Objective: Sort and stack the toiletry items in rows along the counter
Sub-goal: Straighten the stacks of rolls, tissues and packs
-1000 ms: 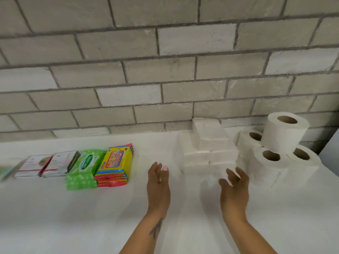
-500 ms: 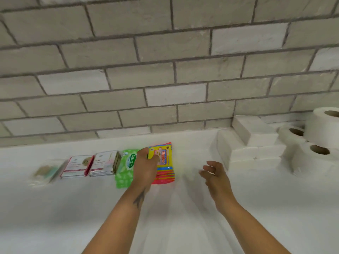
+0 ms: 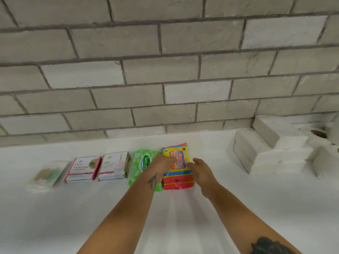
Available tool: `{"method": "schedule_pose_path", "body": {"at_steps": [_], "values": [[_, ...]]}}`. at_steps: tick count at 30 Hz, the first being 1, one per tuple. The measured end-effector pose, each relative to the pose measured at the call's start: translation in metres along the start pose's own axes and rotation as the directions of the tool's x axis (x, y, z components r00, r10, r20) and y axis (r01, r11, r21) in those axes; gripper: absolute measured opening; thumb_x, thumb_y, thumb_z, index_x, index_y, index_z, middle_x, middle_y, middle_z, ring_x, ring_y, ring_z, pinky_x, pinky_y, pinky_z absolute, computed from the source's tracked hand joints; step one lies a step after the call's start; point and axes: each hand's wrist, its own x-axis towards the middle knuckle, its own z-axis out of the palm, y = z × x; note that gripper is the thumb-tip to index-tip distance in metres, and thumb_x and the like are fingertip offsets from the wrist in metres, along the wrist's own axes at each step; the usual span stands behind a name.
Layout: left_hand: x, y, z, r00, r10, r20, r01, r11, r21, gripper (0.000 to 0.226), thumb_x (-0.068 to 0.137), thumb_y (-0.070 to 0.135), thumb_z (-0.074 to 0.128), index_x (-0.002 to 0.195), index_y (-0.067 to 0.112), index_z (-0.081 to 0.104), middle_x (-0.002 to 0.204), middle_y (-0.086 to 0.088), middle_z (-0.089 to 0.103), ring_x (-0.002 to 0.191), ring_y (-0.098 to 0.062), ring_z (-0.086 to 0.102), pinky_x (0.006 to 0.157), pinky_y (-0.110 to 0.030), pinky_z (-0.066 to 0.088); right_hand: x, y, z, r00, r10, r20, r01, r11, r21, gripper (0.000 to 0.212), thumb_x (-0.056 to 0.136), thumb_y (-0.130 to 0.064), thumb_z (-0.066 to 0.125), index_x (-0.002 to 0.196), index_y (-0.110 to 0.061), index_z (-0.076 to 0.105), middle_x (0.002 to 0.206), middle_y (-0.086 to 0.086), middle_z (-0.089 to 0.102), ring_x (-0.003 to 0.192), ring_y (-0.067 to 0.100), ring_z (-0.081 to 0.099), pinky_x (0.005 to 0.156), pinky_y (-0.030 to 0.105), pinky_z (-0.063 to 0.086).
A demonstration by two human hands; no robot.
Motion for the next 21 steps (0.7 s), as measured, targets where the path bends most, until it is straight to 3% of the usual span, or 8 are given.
{"method": "schedule_pose_path", "body": {"at_steps": [2,5,7,9,13,16,21], "values": [[0.002,0.002,0.0,0.998,-0.048,0.048,0.05,0.998,-0.042,0.016,0.091,0.01,0.055,0.077,0.01,0.063,0.056,-0.001,0.06,0.047,-0.011,0.053,0.05,-0.02,0.043,0.005,-0.001,0.004,0.999,0.033,0.013,-0.033,0.999,0.003,0.045,0.093,-0.023,0.051,0.136,-0.01,0.043,0.128,0.011,0.054,0.112,0.027,0.056,0.089,0.037,0.044],[0.002,0.005,0.003,0.992,-0.099,0.079,0.104,0.993,-0.059,0.012,0.091,0.009,0.056,0.082,0.009,0.064,0.083,-0.012,0.067,0.075,-0.028,0.065,0.079,-0.041,0.056,0.008,-0.002,0.008,0.998,0.036,0.043,-0.037,0.999,0.001,0.027,0.091,-0.017,0.048,0.114,-0.01,0.06,0.11,0.013,0.066,0.099,0.03,0.063,0.084,0.039,0.049],[0.001,0.007,0.005,0.99,-0.119,0.079,0.122,0.992,-0.037,0.008,0.09,0.01,0.058,0.091,0.008,0.065,0.094,-0.017,0.069,0.088,-0.035,0.067,0.091,-0.05,0.052,0.007,-0.002,0.009,0.998,0.019,0.052,-0.018,1.0,-0.009,0.022,0.089,-0.011,0.048,0.105,-0.011,0.064,0.104,0.014,0.067,0.092,0.03,0.063,0.079,0.037,0.049],[0.004,0.005,0.007,0.989,-0.128,0.077,0.131,0.991,-0.031,0.013,0.089,0.011,0.059,0.099,0.006,0.065,0.102,-0.019,0.069,0.096,-0.038,0.067,0.091,-0.054,0.051,0.005,-0.002,0.01,0.998,0.001,0.057,0.0,1.0,-0.011,0.021,0.09,-0.007,0.047,0.103,-0.013,0.063,0.1,0.013,0.067,0.085,0.026,0.061,0.072,0.032,0.047],[0.002,-0.001,0.014,0.991,-0.117,0.059,0.119,0.992,-0.03,0.007,0.089,0.008,0.058,0.093,0.009,0.065,0.102,-0.019,0.069,0.098,-0.037,0.066,0.091,-0.052,0.052,-0.002,0.002,0.006,0.999,-0.028,0.042,0.029,0.999,-0.022,0.023,0.092,-0.006,0.044,0.104,-0.015,0.062,0.093,0.006,0.063,0.073,0.017,0.056,0.058,0.023,0.04],[-0.001,-0.01,0.021,0.993,-0.091,0.07,0.093,0.995,-0.023,0.008,0.088,0.008,0.058,0.086,0.01,0.065,0.099,-0.017,0.07,0.098,-0.037,0.066,0.092,-0.051,0.051,-0.011,0.01,-0.003,0.998,-0.044,0.041,0.046,0.998,-0.045,0.027,0.092,-0.006,0.043,0.108,-0.014,0.062,0.096,0.008,0.065,0.08,0.021,0.058,0.06,0.024,0.042],[-0.022,-0.026,0.037,0.995,-0.058,0.078,0.06,0.998,-0.03,0.013,0.088,0.008,0.058,0.077,0.014,0.063,0.085,-0.012,0.069,0.08,-0.029,0.066,0.086,-0.042,0.053,-0.033,0.022,-0.024,0.997,-0.066,0.048,0.068,0.996,-0.048,0.028,0.093,-0.006,0.042,0.108,-0.019,0.062,0.1,0.006,0.068,0.085,0.02,0.062,0.063,0.022,0.045]]}}
